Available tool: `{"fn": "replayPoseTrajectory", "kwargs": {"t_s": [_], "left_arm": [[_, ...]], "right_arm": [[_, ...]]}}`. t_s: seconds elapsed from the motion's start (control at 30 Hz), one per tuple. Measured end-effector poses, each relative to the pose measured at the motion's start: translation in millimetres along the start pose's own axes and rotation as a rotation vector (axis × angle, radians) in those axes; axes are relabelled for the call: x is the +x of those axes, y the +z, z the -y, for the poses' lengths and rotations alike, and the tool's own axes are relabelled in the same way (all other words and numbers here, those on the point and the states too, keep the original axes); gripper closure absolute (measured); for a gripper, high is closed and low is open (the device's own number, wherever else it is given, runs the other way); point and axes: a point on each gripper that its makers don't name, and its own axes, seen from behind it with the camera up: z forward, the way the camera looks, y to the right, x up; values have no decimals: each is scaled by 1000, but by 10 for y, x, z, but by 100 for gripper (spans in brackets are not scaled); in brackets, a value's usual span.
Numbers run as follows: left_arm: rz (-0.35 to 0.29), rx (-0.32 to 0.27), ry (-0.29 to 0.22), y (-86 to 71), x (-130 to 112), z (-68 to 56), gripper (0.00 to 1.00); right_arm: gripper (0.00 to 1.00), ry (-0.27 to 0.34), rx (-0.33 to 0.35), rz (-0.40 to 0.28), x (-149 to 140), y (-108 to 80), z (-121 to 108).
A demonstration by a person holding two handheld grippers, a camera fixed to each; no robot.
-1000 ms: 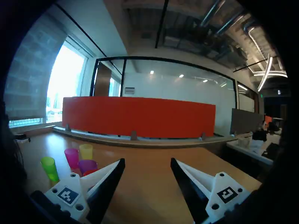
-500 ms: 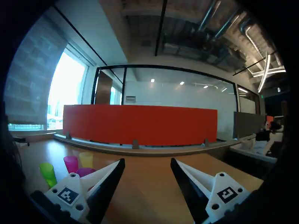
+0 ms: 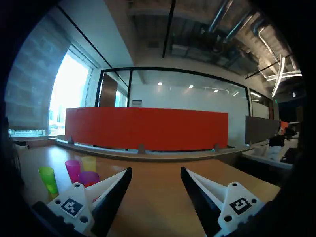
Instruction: Pour water
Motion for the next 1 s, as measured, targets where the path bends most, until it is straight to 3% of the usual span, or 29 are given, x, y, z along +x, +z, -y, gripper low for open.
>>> {"fn": "replayPoseTrajectory", "kwargs": {"t_s": [1.0], "left_arm": [[0, -1, 0, 1, 0, -9, 10]], "right_arm": [[4, 34, 7, 40, -294, -4, -24]]}}
